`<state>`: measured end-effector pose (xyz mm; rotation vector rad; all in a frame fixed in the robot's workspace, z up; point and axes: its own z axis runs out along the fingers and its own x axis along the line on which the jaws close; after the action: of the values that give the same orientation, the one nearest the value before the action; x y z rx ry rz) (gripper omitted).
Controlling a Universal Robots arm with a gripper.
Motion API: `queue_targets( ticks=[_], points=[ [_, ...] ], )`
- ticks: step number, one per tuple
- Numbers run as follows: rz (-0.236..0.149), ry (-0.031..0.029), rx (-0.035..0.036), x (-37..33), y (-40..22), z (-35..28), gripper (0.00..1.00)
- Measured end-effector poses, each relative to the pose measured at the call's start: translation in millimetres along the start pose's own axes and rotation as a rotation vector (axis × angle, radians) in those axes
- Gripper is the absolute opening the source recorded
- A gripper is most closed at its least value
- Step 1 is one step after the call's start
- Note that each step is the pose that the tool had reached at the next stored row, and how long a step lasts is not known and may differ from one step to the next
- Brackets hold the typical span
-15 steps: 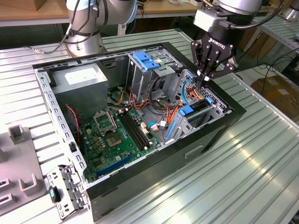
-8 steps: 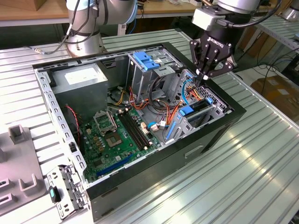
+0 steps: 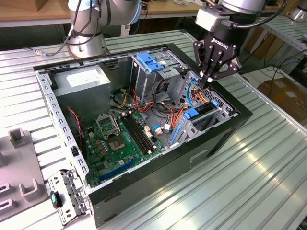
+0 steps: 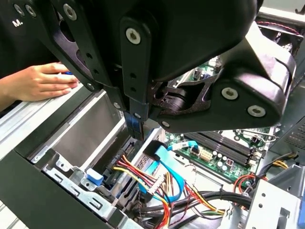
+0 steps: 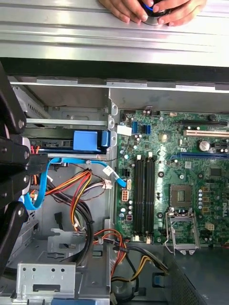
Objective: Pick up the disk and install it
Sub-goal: 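Insert the second disk wire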
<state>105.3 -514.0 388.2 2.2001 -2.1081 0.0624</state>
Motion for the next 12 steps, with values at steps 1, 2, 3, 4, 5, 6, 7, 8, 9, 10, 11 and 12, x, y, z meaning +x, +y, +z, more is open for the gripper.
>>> queue_targets(
  ticks=[1, 2, 3, 4, 5, 6, 7, 8, 9, 10, 11, 12],
  points=[
    [0.0, 0.0011, -0.0001, -1.1, -0.1, -0.2, 0.11],
    [0.001, 0.0028, -0.0002, -2.8, -0.1, -0.9, 0.11],
    [0.001, 0.0035, -0.0002, -3.7, -0.1, -1.5, 0.11],
    [0.001, 0.0046, -0.0003, -4.9, -0.1, -2.5, 0.11],
    [0.003, 0.0065, -0.0005, -7.0, -0.3, -4.2, 0.11],
    [0.004, 0.0076, -0.0006, -7.9, -0.4, -5.5, 0.11],
    [0.006, 0.0085, -0.0009, -8.5, -0.7, -6.6, 0.11],
    [0.009, 0.0099, -0.0013, -9.5, -1.7, -7.7, 0.11],
    [0.015, 0.0128, -0.0019, -11.3, -3.3, -8.9, 0.11],
    [0.018, 0.0143, -0.0023, -12.4, -4.1, -9.6, 0.11],
    [0.02, 0.0153, -0.0025, -13.3, -4.7, -10.2, 0.11],
    [0.022, 0.0167, -0.0028, -14.5, -5.4, -10.9, 0.11]
  ],
)
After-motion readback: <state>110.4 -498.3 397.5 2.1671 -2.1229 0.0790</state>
